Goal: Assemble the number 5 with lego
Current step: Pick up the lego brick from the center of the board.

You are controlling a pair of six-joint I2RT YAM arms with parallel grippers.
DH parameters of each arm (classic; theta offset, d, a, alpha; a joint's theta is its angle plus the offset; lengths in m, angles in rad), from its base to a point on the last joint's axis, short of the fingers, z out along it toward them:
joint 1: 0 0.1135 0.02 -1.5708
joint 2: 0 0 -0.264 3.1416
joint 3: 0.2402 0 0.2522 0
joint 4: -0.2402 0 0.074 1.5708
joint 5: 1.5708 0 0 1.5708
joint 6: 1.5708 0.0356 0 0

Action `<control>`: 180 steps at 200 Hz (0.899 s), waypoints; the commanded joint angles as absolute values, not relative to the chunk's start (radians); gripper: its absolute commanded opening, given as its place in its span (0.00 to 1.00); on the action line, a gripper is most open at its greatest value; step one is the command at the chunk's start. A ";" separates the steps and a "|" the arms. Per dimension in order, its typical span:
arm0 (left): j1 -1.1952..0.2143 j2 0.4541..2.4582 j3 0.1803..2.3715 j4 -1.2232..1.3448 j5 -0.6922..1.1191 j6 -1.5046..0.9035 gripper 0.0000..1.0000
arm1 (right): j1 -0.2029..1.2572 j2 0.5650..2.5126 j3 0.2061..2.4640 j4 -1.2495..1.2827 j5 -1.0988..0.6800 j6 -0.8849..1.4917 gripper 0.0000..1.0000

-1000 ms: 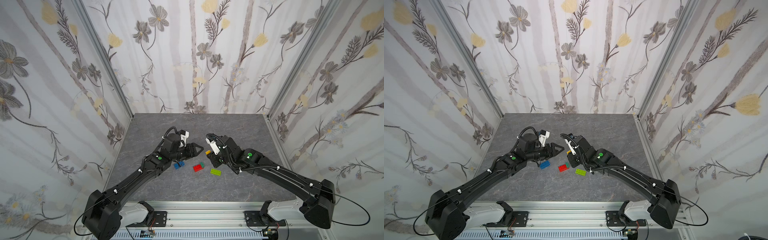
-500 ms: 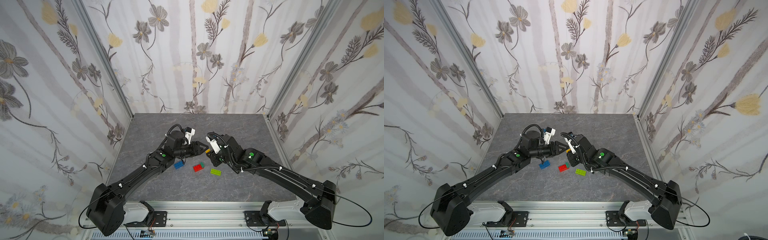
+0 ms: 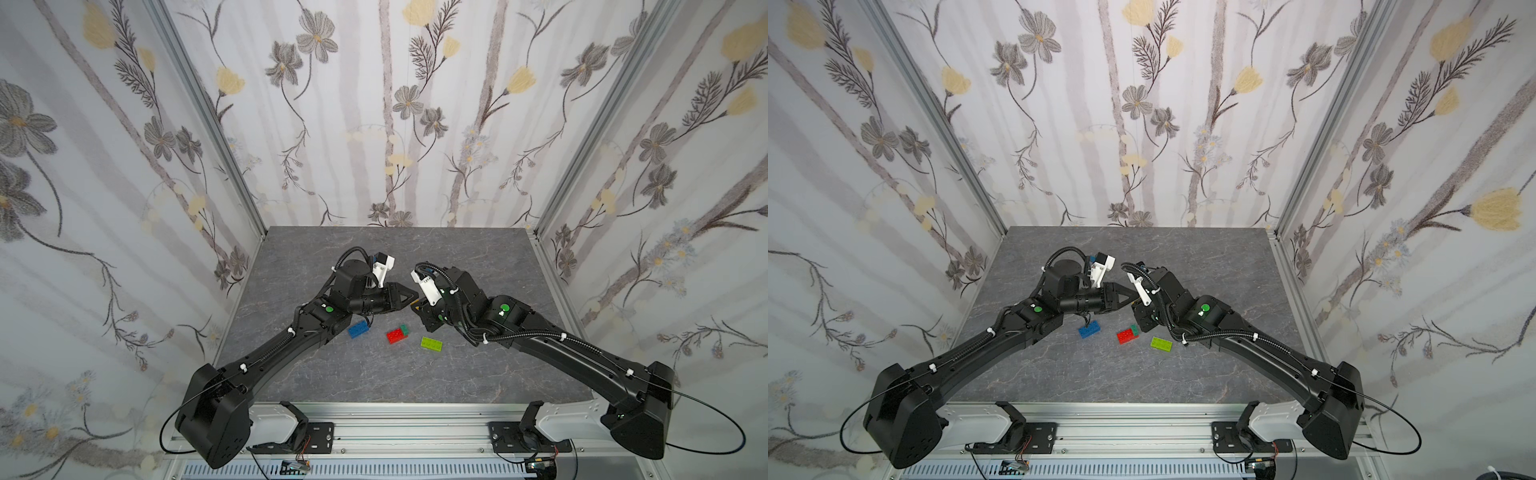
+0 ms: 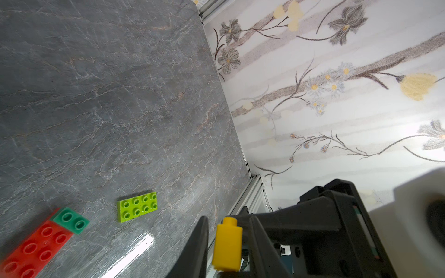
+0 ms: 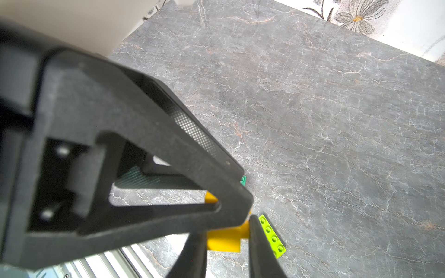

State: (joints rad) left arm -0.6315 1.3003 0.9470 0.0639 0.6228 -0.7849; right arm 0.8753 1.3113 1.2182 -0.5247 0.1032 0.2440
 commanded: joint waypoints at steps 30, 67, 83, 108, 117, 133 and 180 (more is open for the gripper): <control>-0.634 1.278 0.930 0.132 0.649 -0.782 0.18 | 0.868 1.289 1.210 -0.480 0.085 0.278 0.24; -0.634 1.266 0.920 0.146 0.651 -0.784 0.11 | 0.866 1.280 1.206 -0.477 0.073 0.285 0.26; -0.633 1.264 0.917 0.147 0.650 -0.784 0.07 | 0.863 1.276 1.205 -0.477 0.061 0.286 0.28; -0.634 1.264 0.913 0.155 0.652 -0.786 0.04 | 0.859 1.276 1.204 -0.477 0.043 0.289 0.34; -0.634 1.264 0.912 0.153 0.648 -0.784 0.03 | 0.855 1.275 1.203 -0.479 0.032 0.295 0.42; -0.634 1.264 0.910 0.144 0.636 -0.775 0.03 | 0.841 1.270 1.198 -0.478 0.004 0.305 0.46; -0.606 1.233 0.906 0.133 0.641 -0.752 0.03 | 0.725 1.220 1.142 -0.422 -0.223 0.375 0.47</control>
